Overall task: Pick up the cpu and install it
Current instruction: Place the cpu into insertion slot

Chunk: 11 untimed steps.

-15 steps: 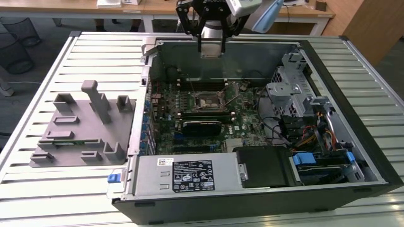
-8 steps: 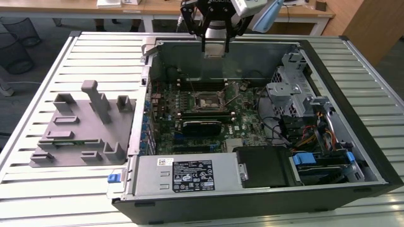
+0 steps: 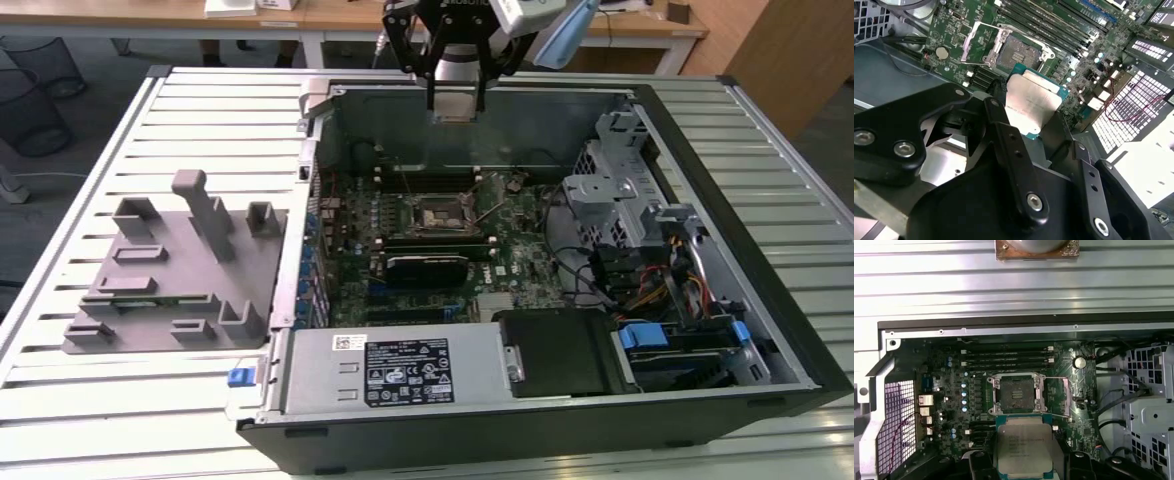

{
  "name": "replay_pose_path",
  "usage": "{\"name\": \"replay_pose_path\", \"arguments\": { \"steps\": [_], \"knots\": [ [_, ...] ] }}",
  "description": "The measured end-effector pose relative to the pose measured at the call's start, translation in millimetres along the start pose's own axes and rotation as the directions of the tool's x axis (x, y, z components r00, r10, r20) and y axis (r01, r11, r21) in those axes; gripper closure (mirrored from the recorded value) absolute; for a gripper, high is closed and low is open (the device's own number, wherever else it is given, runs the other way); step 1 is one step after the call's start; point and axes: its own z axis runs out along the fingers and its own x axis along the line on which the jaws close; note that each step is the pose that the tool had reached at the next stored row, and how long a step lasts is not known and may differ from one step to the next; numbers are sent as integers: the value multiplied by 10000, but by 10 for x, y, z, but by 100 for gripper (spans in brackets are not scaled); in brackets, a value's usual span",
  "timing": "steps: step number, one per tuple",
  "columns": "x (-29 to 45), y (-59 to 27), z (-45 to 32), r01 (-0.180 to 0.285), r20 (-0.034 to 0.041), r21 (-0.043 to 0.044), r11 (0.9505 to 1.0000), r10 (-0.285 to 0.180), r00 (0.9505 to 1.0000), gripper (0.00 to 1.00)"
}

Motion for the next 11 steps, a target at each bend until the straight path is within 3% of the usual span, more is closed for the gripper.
{"name": "replay_pose_path", "arguments": {
  "steps": [5, 11],
  "knots": [
    [0, 0, 2, -241, 16, 17, 9997, 241, 9997, 47],
    [0, 0, 8, -1118, 64, 39, 9937, 1118, 9937, 47]
  ]
}}
